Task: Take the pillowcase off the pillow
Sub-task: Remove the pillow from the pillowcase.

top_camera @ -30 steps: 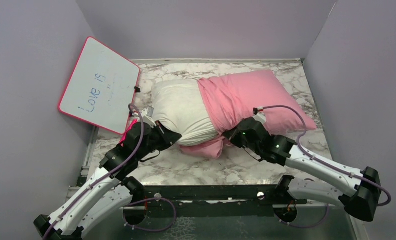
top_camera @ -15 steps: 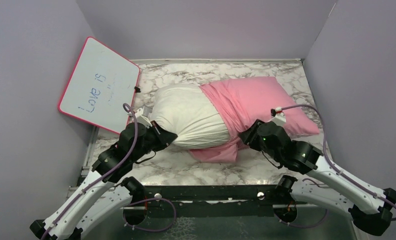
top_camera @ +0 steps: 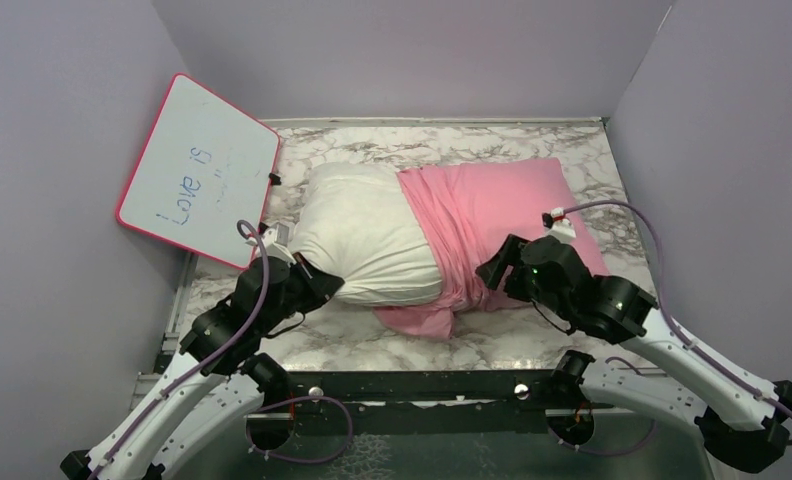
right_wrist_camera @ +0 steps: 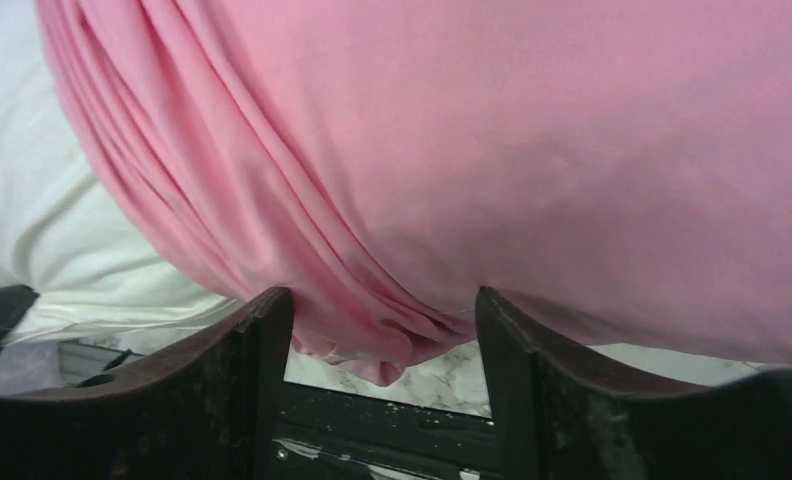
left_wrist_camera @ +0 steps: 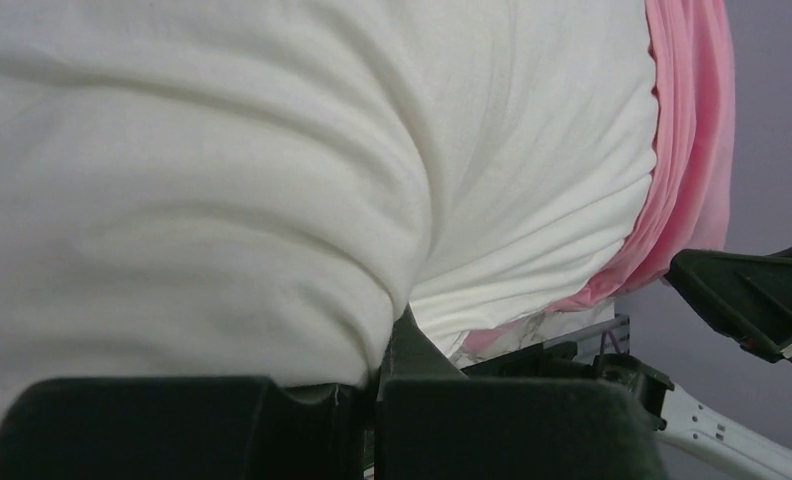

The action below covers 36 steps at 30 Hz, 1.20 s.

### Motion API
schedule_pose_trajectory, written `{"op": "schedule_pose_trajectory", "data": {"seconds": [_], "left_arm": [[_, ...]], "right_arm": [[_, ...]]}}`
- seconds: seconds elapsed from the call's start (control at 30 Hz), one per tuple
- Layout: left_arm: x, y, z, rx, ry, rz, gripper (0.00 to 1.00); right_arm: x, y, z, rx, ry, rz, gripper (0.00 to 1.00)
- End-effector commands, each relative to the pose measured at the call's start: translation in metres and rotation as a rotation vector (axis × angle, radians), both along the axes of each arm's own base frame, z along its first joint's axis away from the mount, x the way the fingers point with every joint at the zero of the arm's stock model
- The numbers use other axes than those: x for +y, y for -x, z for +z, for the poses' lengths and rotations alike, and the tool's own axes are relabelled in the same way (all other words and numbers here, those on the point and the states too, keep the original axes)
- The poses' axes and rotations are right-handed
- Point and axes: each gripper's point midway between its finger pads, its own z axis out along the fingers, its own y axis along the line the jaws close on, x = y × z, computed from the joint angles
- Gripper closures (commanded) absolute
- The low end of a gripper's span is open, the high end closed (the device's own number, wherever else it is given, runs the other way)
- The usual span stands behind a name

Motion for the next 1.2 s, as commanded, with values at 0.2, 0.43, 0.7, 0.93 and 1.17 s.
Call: {"op": "schedule_pose_trajectory", "data": {"seconds": [0.2,0.43,0.7,0.93,1.17], "left_arm": [[0.008,-0.003,0.011,-0.050,0.048,0.058,1.00],[0.025,-0.004,0.013,-0.054,0.003,0.123,1.00],[0.029,-0.003,0.006,-0.039,-0.013,0.140,1.00],[0.021,-0.003,0.005,-0.031,0.000,0.108,1.00],[0.020,-0.001,0.008,-0.034,0.041,0.113,1.00]], "right_arm": [[-0.050,-0.001,-0.050,0.103,0.199,-0.251,0.81],[-0.137,0.007,-0.018,-0.033,0.342,-0.564,0.99],[-0.078,0.008,0.011,-0.091,0.141,-0.199,0.64],[0.008,0.004,0.018,-0.076,-0.007,0.123,0.24],[0.062,0.024,-0.036,0.218,-0.050,0.267,0.22]]}}
